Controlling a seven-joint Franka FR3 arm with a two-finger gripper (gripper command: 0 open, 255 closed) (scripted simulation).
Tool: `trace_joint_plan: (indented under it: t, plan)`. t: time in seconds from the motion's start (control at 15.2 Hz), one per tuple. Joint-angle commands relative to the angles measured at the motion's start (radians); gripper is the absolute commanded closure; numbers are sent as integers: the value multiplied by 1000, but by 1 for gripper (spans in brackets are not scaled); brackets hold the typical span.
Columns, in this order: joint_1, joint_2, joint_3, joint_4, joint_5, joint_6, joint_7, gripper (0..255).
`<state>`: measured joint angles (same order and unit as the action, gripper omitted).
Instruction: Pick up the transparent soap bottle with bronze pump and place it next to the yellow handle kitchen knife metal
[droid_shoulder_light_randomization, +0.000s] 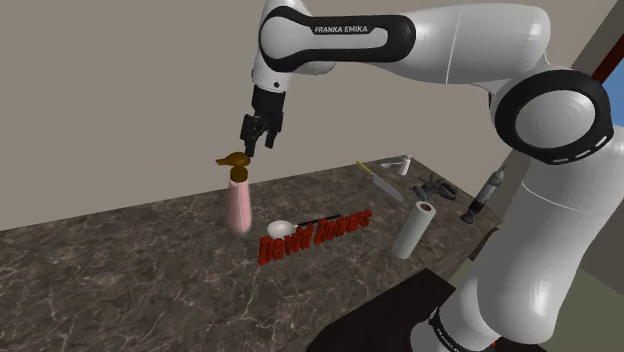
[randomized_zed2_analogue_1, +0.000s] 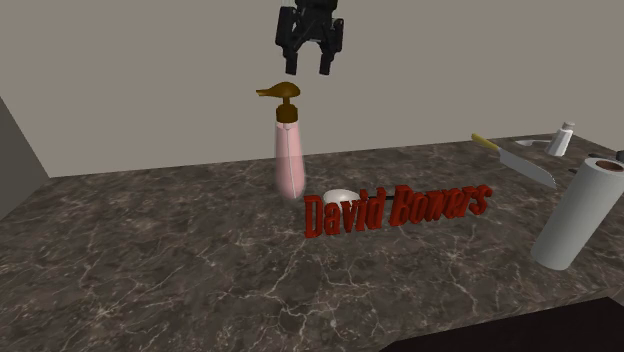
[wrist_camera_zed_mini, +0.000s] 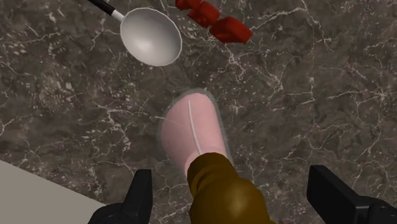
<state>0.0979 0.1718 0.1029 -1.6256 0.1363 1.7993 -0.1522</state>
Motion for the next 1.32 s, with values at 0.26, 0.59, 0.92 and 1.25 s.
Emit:
trace_joint_plan:
  t: [0.26,0.59,0.92,1.25]
  plan:
    - [14,124,11,129,1,9,-2,0]
    - [20,131,13,65,2,80,-4,0]
    - [20,131,13,65,2,80,-4,0]
    - [20,131,13,65,2,80,-4,255]
